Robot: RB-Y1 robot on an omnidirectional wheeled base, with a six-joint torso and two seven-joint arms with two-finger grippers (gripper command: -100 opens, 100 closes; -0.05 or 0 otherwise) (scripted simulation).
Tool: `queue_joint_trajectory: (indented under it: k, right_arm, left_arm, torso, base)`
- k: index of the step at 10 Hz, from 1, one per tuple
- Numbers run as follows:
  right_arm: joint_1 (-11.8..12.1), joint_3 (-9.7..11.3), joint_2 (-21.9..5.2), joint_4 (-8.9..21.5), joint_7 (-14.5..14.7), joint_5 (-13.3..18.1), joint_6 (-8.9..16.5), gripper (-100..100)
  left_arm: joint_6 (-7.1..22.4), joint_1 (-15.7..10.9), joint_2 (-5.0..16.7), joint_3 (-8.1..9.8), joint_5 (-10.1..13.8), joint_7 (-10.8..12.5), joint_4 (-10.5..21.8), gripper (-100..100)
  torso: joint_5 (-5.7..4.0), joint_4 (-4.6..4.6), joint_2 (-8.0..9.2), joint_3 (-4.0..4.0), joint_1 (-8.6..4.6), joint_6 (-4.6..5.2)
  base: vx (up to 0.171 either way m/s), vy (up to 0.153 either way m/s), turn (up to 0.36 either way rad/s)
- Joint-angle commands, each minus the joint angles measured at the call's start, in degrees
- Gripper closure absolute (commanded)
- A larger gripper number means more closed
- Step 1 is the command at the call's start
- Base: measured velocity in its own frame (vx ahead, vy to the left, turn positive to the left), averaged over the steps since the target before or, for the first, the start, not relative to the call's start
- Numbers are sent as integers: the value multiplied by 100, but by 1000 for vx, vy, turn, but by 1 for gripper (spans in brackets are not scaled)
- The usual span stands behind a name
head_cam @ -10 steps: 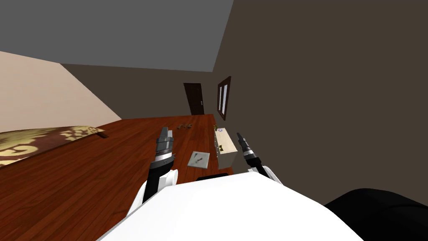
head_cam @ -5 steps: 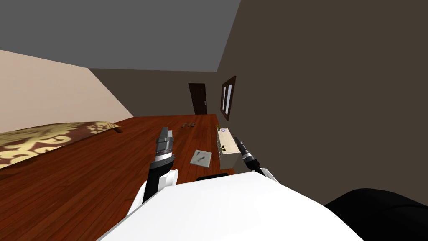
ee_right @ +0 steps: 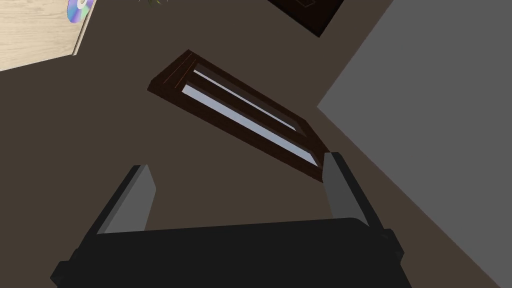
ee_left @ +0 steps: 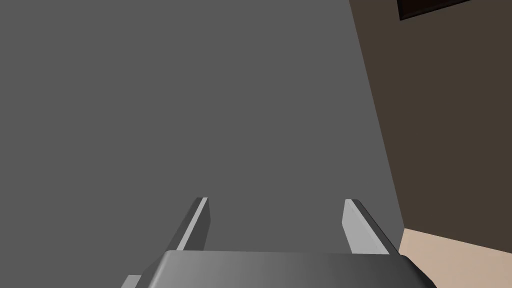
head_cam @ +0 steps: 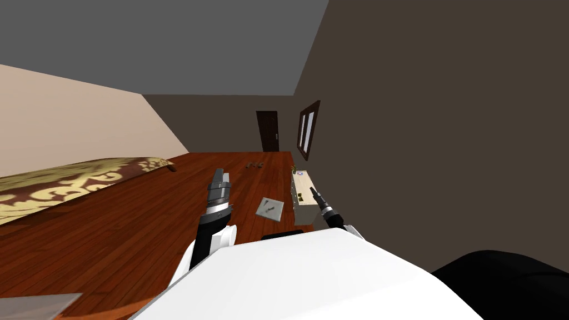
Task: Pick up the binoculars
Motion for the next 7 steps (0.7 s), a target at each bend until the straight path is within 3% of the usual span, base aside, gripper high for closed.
queue_joint_trajectory:
  k: [1,7]
  right_arm:
    - [-13,84,-70,286,19,154,44,-100]
    - [-126,304,-326,1124,63,567,278,-100]
  left_arm:
    - [0,0,0,0,0,0,0,0]
    - [0,0,0,0,0,0,0,0]
  torso:
    - [0,0,0,0,0,0]
    - [1,0,2,1,5,0]
  base:
    - [-6,19,187]
    - [-12,23,142]
